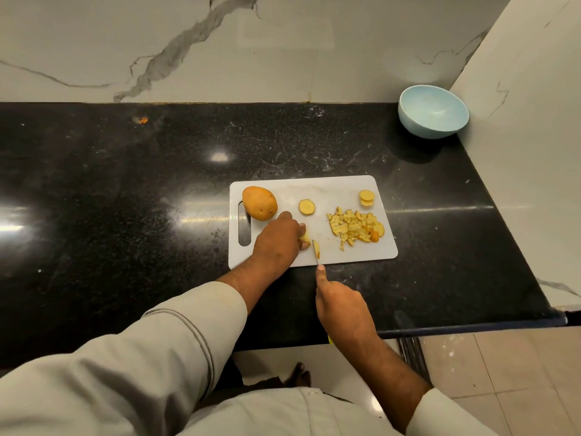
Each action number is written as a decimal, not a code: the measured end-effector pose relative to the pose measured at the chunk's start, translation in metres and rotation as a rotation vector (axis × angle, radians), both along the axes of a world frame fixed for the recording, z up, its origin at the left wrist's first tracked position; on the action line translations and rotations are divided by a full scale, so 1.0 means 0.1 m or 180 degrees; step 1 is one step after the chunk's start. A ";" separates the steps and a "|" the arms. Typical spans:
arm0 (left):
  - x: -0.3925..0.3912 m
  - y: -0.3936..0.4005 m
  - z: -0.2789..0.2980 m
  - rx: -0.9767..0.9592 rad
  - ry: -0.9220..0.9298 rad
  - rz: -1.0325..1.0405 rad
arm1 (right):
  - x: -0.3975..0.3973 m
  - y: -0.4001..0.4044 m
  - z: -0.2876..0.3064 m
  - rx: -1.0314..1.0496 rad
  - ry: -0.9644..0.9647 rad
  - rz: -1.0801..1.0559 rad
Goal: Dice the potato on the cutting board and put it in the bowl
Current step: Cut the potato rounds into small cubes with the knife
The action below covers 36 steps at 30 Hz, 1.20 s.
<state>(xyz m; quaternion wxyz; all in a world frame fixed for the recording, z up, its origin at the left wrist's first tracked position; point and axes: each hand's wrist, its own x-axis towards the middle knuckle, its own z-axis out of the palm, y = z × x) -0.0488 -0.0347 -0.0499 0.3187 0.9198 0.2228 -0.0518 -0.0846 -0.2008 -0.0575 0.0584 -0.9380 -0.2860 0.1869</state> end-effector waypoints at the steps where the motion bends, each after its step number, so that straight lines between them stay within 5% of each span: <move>1: -0.03 0.01 -0.02 -0.0060 -0.0030 0.0045 | 0.01 0.00 0.01 0.0070 -0.0065 -0.0055; 5: -0.10 0.04 -0.06 0.0244 -0.0052 -0.0329 | 0.08 0.09 0.04 0.0237 -0.0282 -0.0158; 9: -0.11 0.02 -0.06 0.0039 -0.0259 0.0041 | 0.17 0.22 0.02 0.0239 -0.0334 -0.0050; 36: -0.01 -0.07 0.04 0.0518 -0.0084 -0.0070 | 0.26 0.30 0.01 -0.0220 -0.0139 0.0216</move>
